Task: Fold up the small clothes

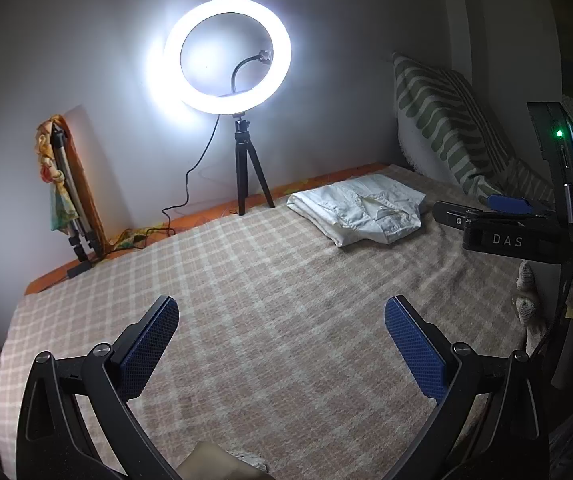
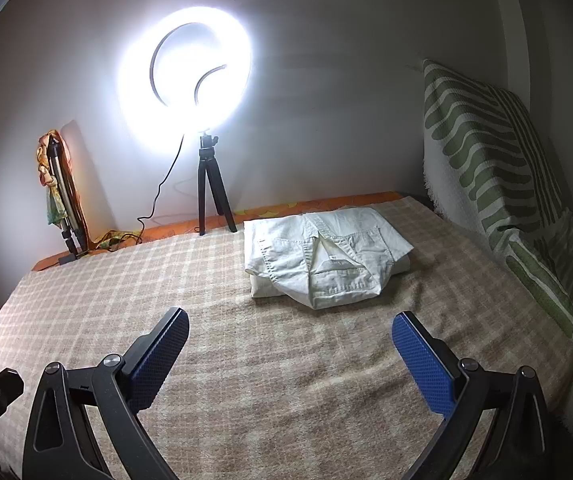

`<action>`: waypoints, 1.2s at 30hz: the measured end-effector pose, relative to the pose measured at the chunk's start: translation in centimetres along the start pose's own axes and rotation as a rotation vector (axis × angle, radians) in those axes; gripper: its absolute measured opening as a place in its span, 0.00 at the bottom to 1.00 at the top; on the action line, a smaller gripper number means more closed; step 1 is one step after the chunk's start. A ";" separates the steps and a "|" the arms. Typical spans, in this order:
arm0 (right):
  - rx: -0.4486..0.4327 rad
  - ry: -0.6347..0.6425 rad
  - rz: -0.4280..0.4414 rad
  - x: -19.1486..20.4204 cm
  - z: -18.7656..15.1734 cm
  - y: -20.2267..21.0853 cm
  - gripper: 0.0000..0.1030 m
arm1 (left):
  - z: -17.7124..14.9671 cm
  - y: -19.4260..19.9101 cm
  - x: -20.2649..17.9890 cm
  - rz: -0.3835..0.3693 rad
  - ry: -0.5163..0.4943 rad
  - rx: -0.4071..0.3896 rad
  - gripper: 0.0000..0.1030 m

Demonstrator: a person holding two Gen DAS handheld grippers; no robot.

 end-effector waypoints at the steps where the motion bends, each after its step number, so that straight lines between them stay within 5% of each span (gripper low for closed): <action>1: 0.001 0.001 0.001 0.0 0.0 0.0 1.00 | 0.0 0.0 0.0 -0.002 0.000 0.001 1.00; 36: 0.023 0.000 0.032 0.6 -0.3 -0.5 1.00 | 0.0 0.5 -0.2 0.000 0.002 -0.001 1.00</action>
Point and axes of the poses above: each gripper's, at about its wrist camera, not at the fingertips, and y roughly against the way its jaws point, x to its left, z to its top, the point moved 5 cm from there along -y, roughly the way its jaws point, and after that the axes turned 7 degrees about -y, right-handed, at the moved point
